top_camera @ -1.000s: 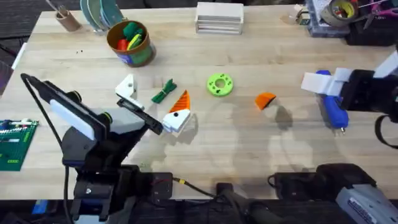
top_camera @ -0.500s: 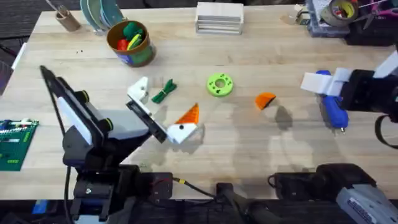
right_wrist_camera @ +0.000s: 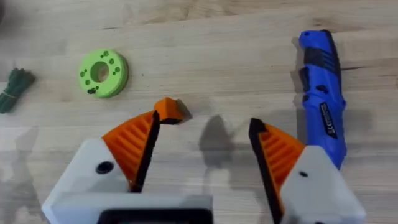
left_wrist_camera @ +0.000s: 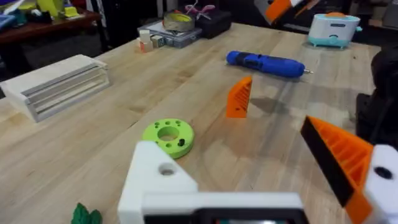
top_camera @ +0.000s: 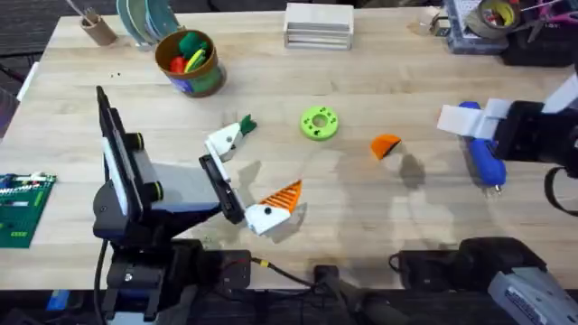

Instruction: Pick up the gripper from the table and insert it into the empty holder that is missing its gripper. Then pick up a screw, insert it into the mounting hole, and use the screwdriver to tighten it. Finally, clean up the table by picking up the vegetable and placing it into the bucket.

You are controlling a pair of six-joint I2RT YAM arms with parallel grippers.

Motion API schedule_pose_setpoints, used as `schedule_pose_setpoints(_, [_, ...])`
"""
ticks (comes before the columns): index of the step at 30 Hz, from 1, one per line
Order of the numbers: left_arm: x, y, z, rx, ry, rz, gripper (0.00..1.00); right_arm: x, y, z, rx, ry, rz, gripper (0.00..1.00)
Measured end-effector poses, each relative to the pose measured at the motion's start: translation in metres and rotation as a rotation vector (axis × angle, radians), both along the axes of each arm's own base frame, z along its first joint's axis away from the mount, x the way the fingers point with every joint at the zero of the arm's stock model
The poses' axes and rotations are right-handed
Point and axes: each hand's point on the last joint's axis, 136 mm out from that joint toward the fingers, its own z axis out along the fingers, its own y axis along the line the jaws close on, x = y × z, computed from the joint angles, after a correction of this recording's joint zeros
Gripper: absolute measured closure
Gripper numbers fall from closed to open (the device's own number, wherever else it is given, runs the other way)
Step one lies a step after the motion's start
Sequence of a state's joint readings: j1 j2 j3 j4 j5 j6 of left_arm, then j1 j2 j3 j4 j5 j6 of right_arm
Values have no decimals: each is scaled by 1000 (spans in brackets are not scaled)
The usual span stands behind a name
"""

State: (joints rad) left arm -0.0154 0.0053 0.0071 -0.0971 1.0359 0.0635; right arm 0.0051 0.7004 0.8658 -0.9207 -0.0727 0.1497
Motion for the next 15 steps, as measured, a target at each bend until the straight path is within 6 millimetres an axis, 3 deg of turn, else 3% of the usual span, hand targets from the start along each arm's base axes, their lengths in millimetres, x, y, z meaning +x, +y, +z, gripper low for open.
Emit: schedule_pose_setpoints(15, [-2, -1, 0, -1, 2, -15, 8, 0, 0, 0, 1, 1, -1, 72])
